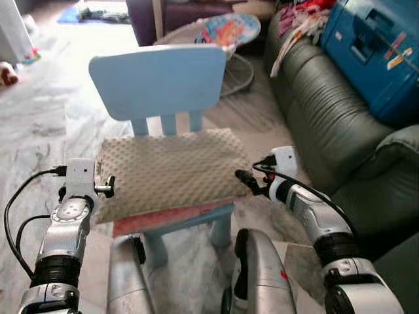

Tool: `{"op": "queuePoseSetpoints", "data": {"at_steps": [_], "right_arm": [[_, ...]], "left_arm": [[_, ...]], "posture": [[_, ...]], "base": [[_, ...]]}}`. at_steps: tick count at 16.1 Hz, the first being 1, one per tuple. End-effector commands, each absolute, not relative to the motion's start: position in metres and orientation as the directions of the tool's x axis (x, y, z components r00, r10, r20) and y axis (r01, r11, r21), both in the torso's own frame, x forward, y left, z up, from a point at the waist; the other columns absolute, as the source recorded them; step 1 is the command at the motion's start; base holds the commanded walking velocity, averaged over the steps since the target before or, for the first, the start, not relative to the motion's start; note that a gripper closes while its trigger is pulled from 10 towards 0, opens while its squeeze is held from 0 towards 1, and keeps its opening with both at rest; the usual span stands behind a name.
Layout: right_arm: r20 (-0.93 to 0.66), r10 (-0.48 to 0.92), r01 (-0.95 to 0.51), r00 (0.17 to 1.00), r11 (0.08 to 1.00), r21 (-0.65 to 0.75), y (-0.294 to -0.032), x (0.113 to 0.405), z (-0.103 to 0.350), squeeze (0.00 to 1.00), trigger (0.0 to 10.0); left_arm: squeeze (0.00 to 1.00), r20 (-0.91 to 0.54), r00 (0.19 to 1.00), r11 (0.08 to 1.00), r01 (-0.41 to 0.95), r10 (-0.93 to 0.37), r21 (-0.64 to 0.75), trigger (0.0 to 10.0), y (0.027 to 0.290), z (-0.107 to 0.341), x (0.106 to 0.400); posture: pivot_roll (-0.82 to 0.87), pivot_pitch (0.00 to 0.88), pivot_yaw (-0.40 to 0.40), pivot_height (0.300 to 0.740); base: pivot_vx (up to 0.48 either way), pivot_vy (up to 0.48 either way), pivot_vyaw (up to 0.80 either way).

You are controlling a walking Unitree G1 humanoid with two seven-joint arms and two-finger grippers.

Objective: Move the pillow to the sofa

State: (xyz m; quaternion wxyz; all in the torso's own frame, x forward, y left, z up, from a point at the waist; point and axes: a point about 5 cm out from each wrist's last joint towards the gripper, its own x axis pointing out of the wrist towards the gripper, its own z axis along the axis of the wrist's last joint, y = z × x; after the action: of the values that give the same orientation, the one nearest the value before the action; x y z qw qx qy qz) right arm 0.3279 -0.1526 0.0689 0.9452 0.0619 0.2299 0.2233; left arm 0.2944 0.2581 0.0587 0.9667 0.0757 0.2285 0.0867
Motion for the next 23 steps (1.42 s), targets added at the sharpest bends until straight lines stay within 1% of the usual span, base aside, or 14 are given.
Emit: {"op": "queuePoseSetpoints", "data": {"at_steps": [1,2,3,4,5,6,7,9,11,15,16,17,18,23], "right_arm": [[-0.425,0.449,-0.394,0.786,0.893,0.216,-0.154,0.334,0.068,1.00,10.0],[-0.449,0.454,-0.399,0.770,0.891,0.216,-0.151,0.337,0.066,1.00,10.0],[-0.480,0.433,-0.395,0.763,0.900,0.185,-0.150,0.338,0.062,1.00,10.0],[-0.488,0.419,-0.379,0.766,0.907,0.184,-0.150,0.340,0.061,1.00,10.0],[-0.500,0.409,-0.382,0.763,0.910,0.161,-0.149,0.340,0.059,0.83,10.0],[-0.515,0.384,-0.384,0.766,0.917,0.112,-0.148,0.341,0.056,0.14,10.0],[-0.521,0.376,-0.379,0.767,0.919,0.105,-0.147,0.341,0.054,0.00,10.0],[-0.519,0.377,-0.382,0.767,0.919,0.102,-0.144,0.344,0.054,0.00,10.0],[-0.460,0.404,-0.380,0.790,0.913,0.149,-0.135,0.351,0.061,0.00,10.0],[-0.440,0.421,-0.392,0.793,0.906,0.162,-0.112,0.352,0.061,0.00,10.0],[-0.434,0.435,-0.394,0.789,0.900,0.184,-0.107,0.351,0.061,0.00,10.0],[-0.428,0.448,-0.399,0.785,0.894,0.205,-0.102,0.350,0.060,0.00,9.3],[-0.451,0.436,-0.372,0.778,0.900,0.229,-0.098,0.346,0.054,0.00,0.0],[-0.471,0.425,-0.349,0.773,0.905,0.244,-0.092,0.344,0.050,0.00,0.0]], "left_arm": [[1.00,-0.436,0.879,0.975,-0.127,0.195,0.180,10.0,0.256,0.059,0.300],[1.00,-0.437,0.877,0.975,-0.129,0.199,0.183,10.0,0.257,0.060,0.303],[0.90,-0.441,0.876,0.977,-0.129,0.194,0.172,10.0,0.257,0.061,0.305],[0.00,-0.445,0.877,0.980,-0.124,0.181,0.154,10.0,0.257,0.060,0.306],[0.00,-0.446,0.877,0.981,-0.122,0.178,0.151,10.0,0.255,0.059,0.307],[0.00,-0.429,0.888,0.983,-0.108,0.164,0.152,10.0,0.251,0.057,0.309],[0.00,-0.427,0.889,0.981,-0.106,0.166,0.160,10.0,0.250,0.054,0.310],[0.00,-0.436,0.879,0.977,-0.128,0.192,0.173,10.0,0.252,0.049,0.311],[0.00,-0.432,0.872,0.968,-0.156,0.229,0.198,10.0,0.258,0.047,0.311],[0.00,-0.471,0.848,0.969,-0.185,0.241,0.163,10.0,0.256,0.033,0.307],[0.00,-0.484,0.841,0.970,-0.188,0.241,0.156,8.8,0.255,0.031,0.306],[0.00,-0.483,0.844,0.971,-0.184,0.235,0.151,4.7,0.254,0.030,0.306],[0.00,-0.474,0.853,0.976,-0.182,0.218,0.123,0.0,0.251,0.030,0.307],[0.00,-0.477,0.855,0.979,-0.173,0.202,0.105,0.0,0.246,0.026,0.307]], "posture": [[-0.01,0.128,-0.102,0.511],[-0.01,0.136,-0.101,0.511],[0.00,0.143,-0.103,0.511],[0.00,0.149,-0.105,0.511],[0.01,0.155,-0.106,0.511],[0.01,0.162,-0.111,0.511],[0.02,0.173,-0.116,0.511],[0.01,0.183,-0.119,0.511],[0.02,0.196,-0.122,0.511],[0.04,0.209,-0.125,0.511],[0.04,0.211,-0.125,0.511],[0.04,0.215,-0.127,0.511],[0.05,0.219,-0.127,0.511],[0.06,0.224,-0.130,0.511]], "base": [[0.000,0.000,0.00],[0.000,0.000,0.00],[0.000,0.000,0.00],[0.000,0.000,0.00],[0.000,0.000,0.00],[0.000,0.000,0.00],[0.000,0.000,0.00],[0.000,0.000,0.00],[0.000,0.000,0.00],[0.000,0.000,0.00],[0.000,0.000,0.00],[0.000,0.000,0.00],[0.000,0.000,0.00],[0.000,0.000,0.00]]}}
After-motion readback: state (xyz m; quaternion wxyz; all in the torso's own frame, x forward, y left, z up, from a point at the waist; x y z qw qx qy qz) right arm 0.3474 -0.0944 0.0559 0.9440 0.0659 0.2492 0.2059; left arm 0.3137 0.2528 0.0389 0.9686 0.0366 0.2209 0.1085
